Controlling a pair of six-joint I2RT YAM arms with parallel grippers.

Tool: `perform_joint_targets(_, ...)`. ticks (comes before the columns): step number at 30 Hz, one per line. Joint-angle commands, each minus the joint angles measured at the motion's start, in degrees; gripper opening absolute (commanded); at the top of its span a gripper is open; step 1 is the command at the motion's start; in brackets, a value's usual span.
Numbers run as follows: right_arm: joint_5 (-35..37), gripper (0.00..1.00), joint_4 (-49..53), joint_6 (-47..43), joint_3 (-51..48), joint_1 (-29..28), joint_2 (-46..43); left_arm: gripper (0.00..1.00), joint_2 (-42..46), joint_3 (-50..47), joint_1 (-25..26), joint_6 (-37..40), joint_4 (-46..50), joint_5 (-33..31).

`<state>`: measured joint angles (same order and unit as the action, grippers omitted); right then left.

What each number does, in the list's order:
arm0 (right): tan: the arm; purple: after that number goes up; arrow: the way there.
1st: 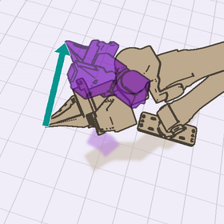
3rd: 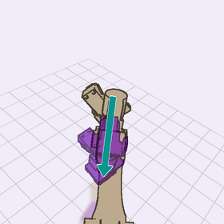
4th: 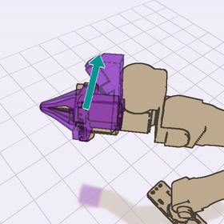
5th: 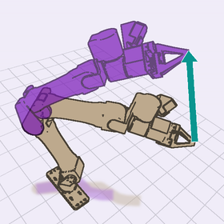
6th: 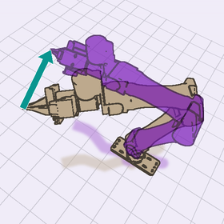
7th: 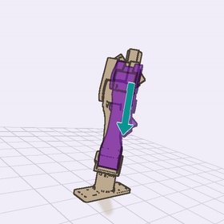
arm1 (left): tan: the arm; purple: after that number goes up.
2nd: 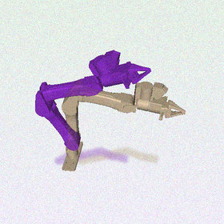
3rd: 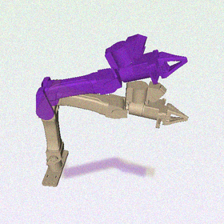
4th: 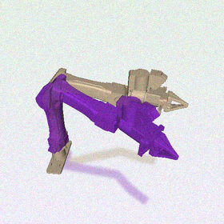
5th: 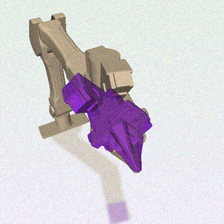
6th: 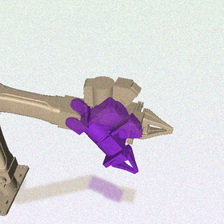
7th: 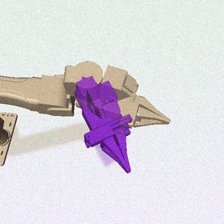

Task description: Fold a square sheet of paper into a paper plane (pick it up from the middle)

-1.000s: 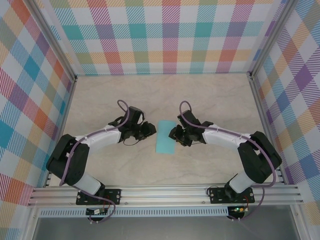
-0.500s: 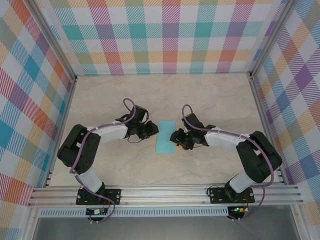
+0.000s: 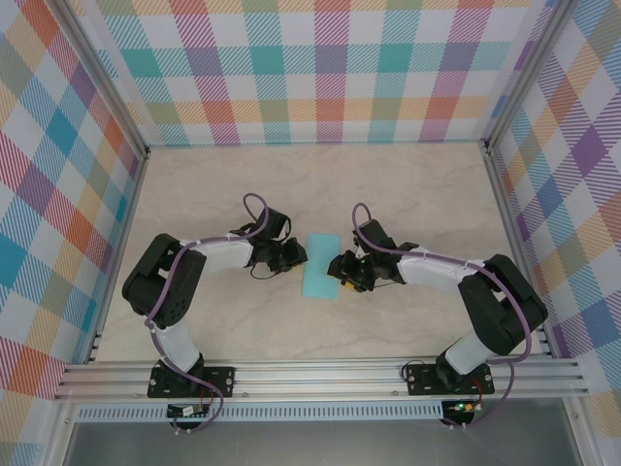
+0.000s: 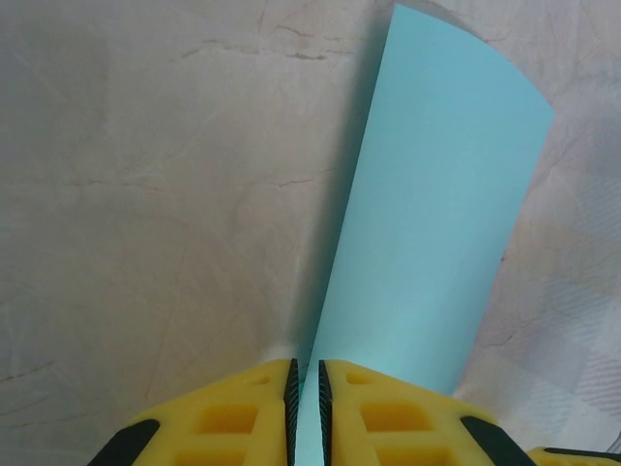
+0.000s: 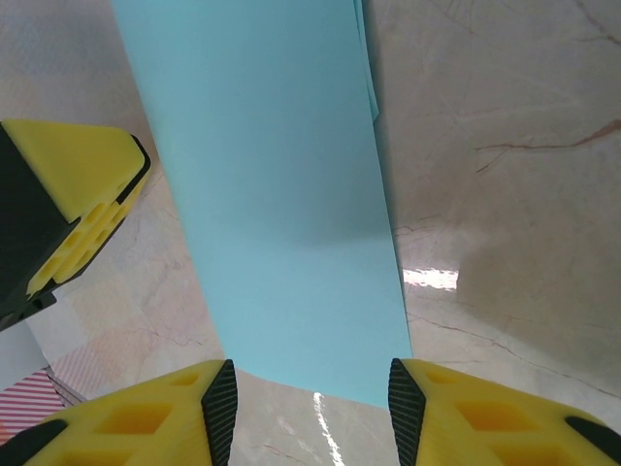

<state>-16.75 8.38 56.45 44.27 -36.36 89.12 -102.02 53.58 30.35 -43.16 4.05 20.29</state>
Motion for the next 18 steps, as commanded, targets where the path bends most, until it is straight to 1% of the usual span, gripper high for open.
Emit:
perform_joint_targets(1,-2.60,0.48,-2.11,-0.71,-0.60,0.32,1.13,0.16,-0.99,1.31,0.50,1.23,-1.15,-0.39)
perform_joint_targets(10,1.46,0.49,0.86,0.27,-0.74,0.37,1.50,0.17,3.58,1.59,0.59,1.17,-3.21,1.48)
perform_joint_targets(12,1.77,0.49,0.42,0.75,-1.30,0.67,1.32,0.17,3.02,2.51,0.67,1.32,-3.84,3.15)
perform_joint_targets(18,0.12,0.49,-1.54,0.86,-1.56,1.11,2.17,0.17,-0.92,3.76,0.94,0.69,-6.00,5.09)
